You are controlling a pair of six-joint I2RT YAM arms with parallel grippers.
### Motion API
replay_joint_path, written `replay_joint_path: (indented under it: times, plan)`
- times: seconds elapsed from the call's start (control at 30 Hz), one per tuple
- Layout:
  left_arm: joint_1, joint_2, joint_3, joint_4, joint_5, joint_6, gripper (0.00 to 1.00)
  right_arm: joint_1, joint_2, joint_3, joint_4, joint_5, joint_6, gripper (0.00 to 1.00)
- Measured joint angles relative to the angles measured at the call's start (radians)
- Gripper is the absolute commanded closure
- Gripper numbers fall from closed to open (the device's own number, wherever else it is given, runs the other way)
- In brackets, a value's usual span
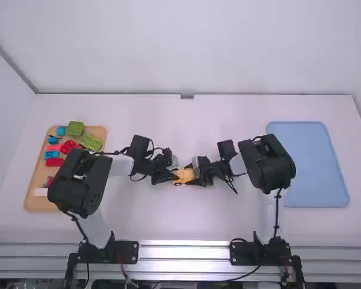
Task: Assemble lego blocks to make yellow taxi
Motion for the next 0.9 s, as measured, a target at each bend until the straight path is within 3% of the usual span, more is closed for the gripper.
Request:
replay_joint_path:
  times: [0.1,0.17,0.5,0.57,0.67,0.7,0.9]
  plan:
    - [-0.006,0.0,0.0,0.003,0.0,-0.002,0.38,0.0,0.0,0.0,0.001,0.0,0.001,0.42]
    - [-0.021,0.0,0.0,0.021,0.0,0.003,0.1,0.0,0.0,0.0,0.001,0.0,0.001,0.42]
    - [0.004,-0.075,0.0,0.04,0.063,-0.002,0.08,0.0,0.0,0.0,0.001,0.0,0.001,0.42]
    - [0.01,-0.114,0.0,0.016,0.06,-0.002,0.18,0.0,0.0,0.0,0.001,0.0,0.001,0.42]
    - [0.011,-0.196,0.0,-0.06,0.031,0.0,0.87,0.0,0.0,0.0,0.001,0.0,0.001,0.42]
    - [0.011,-0.205,0.0,-0.074,0.024,0.0,0.98,0.0,0.0,0.0,0.001,0.0,0.001,0.42]
    - [-0.002,-0.201,0.0,-0.103,-0.025,0.002,0.98,0.0,0.0,0.0,0.002,0.0,0.0,0.42]
